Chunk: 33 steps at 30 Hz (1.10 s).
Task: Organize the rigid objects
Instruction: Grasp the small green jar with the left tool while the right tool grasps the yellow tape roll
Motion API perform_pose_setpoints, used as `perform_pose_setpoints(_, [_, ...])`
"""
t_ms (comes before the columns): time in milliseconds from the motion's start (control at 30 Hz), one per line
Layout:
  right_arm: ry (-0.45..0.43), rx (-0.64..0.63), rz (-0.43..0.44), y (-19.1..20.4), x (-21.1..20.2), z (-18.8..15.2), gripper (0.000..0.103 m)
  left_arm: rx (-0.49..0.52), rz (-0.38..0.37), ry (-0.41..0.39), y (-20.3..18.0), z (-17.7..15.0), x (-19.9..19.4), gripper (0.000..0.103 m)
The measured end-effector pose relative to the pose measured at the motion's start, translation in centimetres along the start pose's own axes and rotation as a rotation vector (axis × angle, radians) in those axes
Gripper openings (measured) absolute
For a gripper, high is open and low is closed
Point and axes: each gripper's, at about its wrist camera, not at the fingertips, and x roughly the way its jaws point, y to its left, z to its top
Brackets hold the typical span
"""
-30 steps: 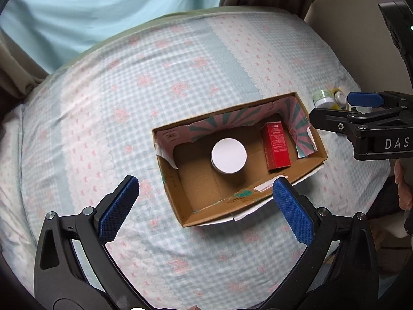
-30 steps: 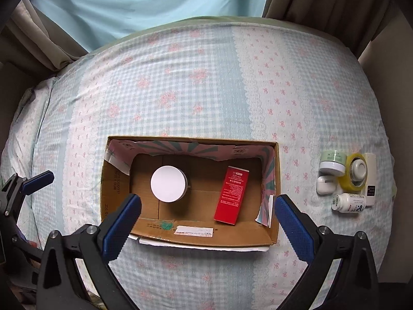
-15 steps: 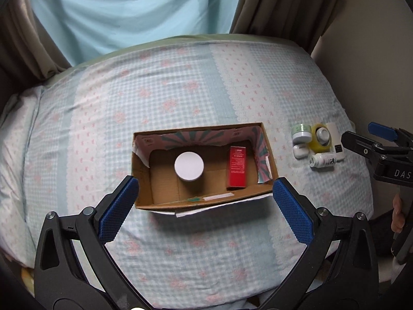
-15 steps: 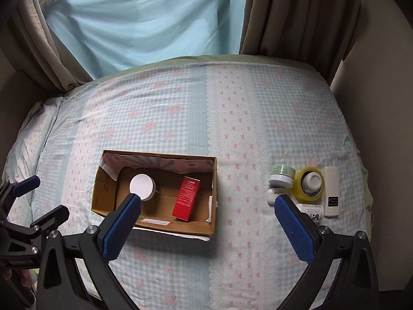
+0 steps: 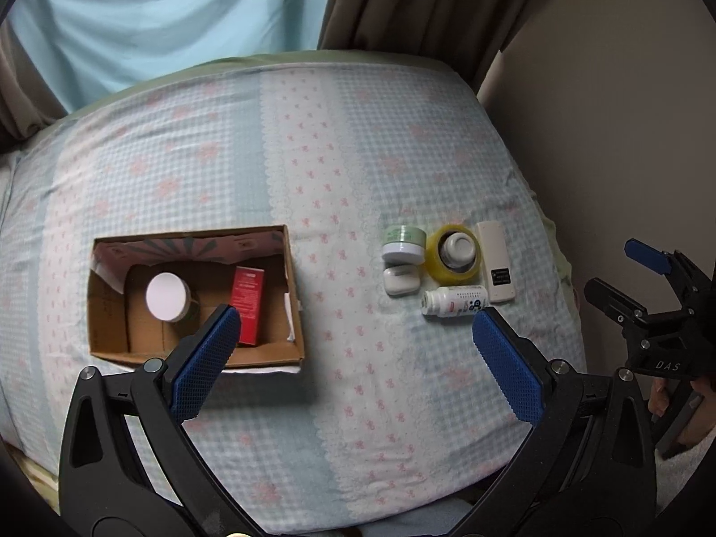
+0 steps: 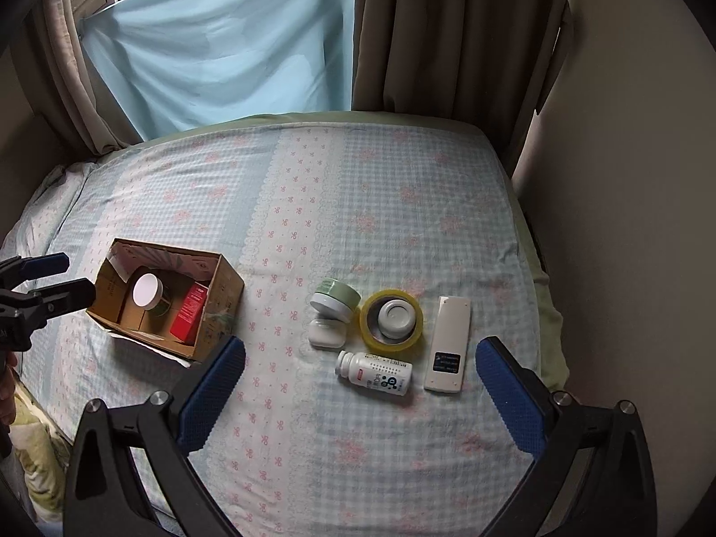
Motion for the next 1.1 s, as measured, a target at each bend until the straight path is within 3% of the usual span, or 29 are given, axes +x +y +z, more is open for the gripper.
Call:
perform_pose_setpoints(267, [0.050, -0.004, 0.073, -3.3, 7.9, -1.6, 0.103, -0.029, -0.025, 0.131, -3.6, 2.5, 8.5, 0.103])
perform_pose_setpoints(733, [0.093, 0.056, 0.066, -6.1, 21.7, -4.9, 0.103, 0.002, -0.016, 0.361, -5.9, 5.3, 27.1, 0.103])
perform_pose_setpoints(933, [0.102, 0.033, 0.032, -5.4, 25.7, -5.5, 0.103, -0.003, -0.039, 0.387, -5.8, 5.8, 31.3, 0.103])
perform_pose_setpoints(1100, [0.086, 0.008, 0.013, -4.8, 27.1, -5.7, 0.103, 0.010, -0.008, 0.419, -6.1, 6.0, 33.7, 0.103])
